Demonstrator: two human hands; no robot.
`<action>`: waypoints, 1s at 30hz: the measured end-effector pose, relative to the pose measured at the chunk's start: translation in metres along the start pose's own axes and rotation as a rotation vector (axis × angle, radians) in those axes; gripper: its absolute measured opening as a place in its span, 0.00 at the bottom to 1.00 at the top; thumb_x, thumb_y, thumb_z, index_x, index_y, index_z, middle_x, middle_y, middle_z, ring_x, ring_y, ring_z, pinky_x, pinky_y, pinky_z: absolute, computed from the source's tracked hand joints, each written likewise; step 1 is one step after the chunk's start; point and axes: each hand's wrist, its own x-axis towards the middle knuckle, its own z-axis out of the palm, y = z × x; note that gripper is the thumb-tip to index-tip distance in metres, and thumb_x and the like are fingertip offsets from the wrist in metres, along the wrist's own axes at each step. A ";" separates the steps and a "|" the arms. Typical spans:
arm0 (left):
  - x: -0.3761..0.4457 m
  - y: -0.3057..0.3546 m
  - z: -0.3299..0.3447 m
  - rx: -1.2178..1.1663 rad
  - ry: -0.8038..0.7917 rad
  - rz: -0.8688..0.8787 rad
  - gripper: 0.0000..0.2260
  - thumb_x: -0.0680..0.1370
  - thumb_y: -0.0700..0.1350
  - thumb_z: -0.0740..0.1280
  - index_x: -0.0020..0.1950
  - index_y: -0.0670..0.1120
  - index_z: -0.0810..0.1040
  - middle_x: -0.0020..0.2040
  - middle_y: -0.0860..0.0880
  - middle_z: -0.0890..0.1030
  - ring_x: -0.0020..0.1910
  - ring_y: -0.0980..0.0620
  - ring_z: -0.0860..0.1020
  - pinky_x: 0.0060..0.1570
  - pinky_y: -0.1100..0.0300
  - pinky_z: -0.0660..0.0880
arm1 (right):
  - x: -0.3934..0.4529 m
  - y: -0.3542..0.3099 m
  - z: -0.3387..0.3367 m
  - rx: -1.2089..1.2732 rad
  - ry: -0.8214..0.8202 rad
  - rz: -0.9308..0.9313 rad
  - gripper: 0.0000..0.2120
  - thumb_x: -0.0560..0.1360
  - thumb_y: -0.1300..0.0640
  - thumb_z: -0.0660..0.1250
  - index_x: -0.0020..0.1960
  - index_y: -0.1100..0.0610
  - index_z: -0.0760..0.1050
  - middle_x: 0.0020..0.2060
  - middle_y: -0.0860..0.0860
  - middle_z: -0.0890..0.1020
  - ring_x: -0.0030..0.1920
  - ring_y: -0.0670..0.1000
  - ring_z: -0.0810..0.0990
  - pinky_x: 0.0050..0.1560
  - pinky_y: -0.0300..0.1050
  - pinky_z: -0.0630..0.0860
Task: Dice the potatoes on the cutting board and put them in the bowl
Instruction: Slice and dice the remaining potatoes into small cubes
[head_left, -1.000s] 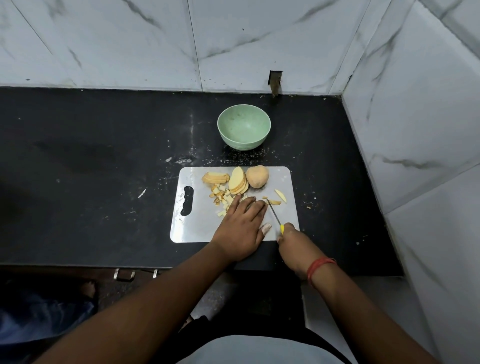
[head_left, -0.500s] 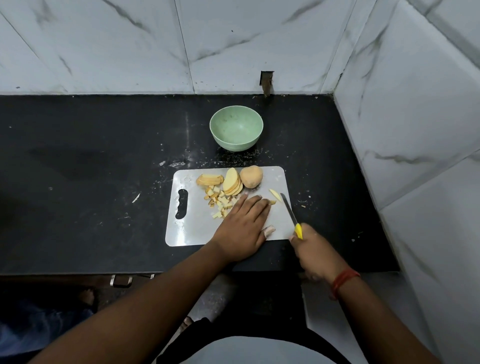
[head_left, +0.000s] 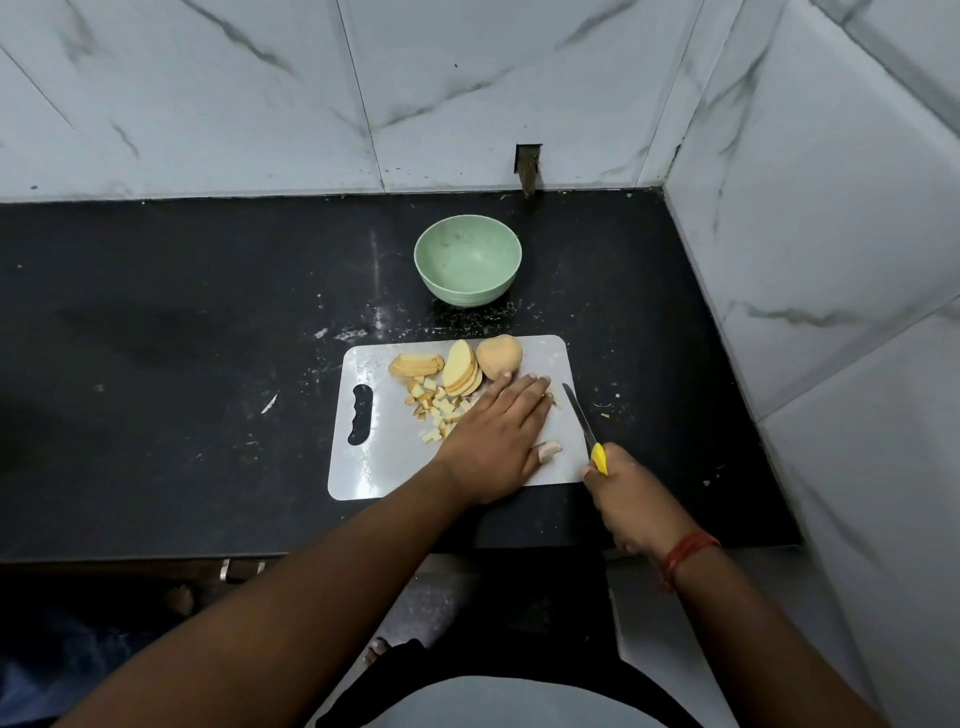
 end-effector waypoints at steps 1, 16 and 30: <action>0.005 0.002 0.000 0.007 -0.028 -0.009 0.30 0.86 0.60 0.51 0.78 0.39 0.67 0.80 0.40 0.65 0.80 0.42 0.60 0.81 0.44 0.50 | 0.000 -0.001 0.000 -0.002 0.004 -0.005 0.07 0.80 0.51 0.57 0.44 0.51 0.65 0.34 0.53 0.72 0.29 0.51 0.69 0.28 0.44 0.65; -0.014 0.007 0.008 0.023 0.012 -0.078 0.29 0.85 0.60 0.54 0.76 0.39 0.70 0.72 0.42 0.73 0.75 0.39 0.66 0.78 0.39 0.56 | -0.001 -0.011 0.003 -0.135 0.008 0.017 0.07 0.82 0.51 0.57 0.50 0.55 0.67 0.40 0.55 0.76 0.33 0.53 0.75 0.29 0.42 0.70; -0.017 0.007 0.012 -0.047 0.044 -0.129 0.26 0.85 0.57 0.55 0.76 0.42 0.72 0.71 0.46 0.75 0.71 0.42 0.70 0.77 0.37 0.57 | 0.008 -0.027 0.016 -0.481 -0.009 0.042 0.12 0.81 0.61 0.54 0.64 0.62 0.64 0.51 0.61 0.79 0.45 0.56 0.77 0.44 0.45 0.71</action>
